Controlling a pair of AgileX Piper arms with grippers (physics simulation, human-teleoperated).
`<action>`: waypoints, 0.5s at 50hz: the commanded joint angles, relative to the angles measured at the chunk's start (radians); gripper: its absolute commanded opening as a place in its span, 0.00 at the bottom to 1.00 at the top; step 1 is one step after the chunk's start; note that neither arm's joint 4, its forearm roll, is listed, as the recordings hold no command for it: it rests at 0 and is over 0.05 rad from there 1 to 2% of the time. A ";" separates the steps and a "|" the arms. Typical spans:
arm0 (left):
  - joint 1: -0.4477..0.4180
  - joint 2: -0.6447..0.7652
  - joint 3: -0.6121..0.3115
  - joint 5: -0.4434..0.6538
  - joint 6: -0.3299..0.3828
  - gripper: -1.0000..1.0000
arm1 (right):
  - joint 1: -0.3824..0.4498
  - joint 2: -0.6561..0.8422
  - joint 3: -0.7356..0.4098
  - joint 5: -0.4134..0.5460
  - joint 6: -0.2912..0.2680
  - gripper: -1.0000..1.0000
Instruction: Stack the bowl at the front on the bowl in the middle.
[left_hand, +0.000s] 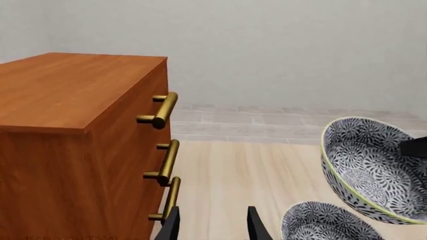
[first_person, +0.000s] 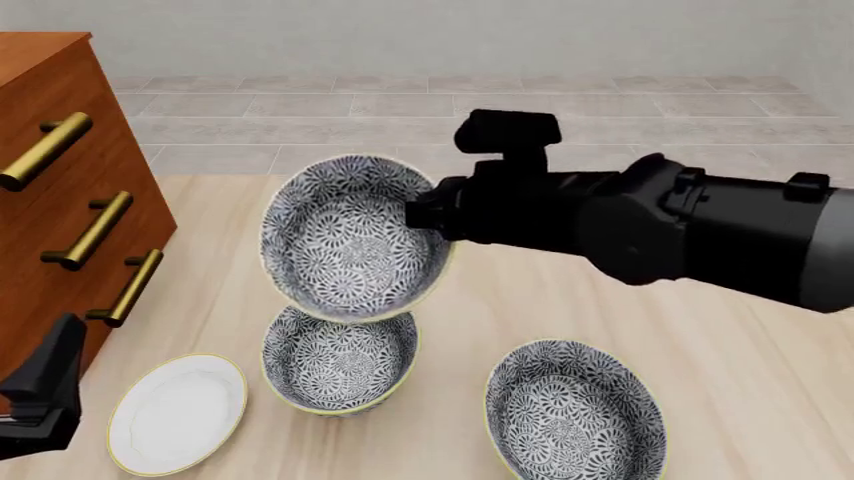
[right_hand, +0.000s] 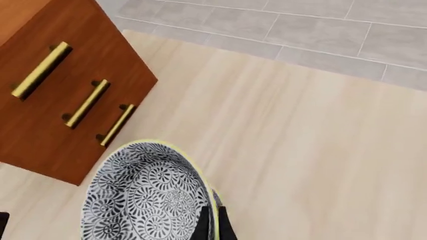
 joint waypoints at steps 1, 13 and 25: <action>0.000 -0.016 -0.002 0.019 -0.007 1.00 | 0.064 0.025 -0.001 -0.022 0.031 0.00; -0.001 -0.007 -0.002 0.010 -0.006 1.00 | 0.120 0.043 0.015 -0.040 0.059 0.00; 0.013 0.046 -0.005 -0.040 -0.015 1.00 | 0.135 0.068 0.018 -0.055 0.067 0.00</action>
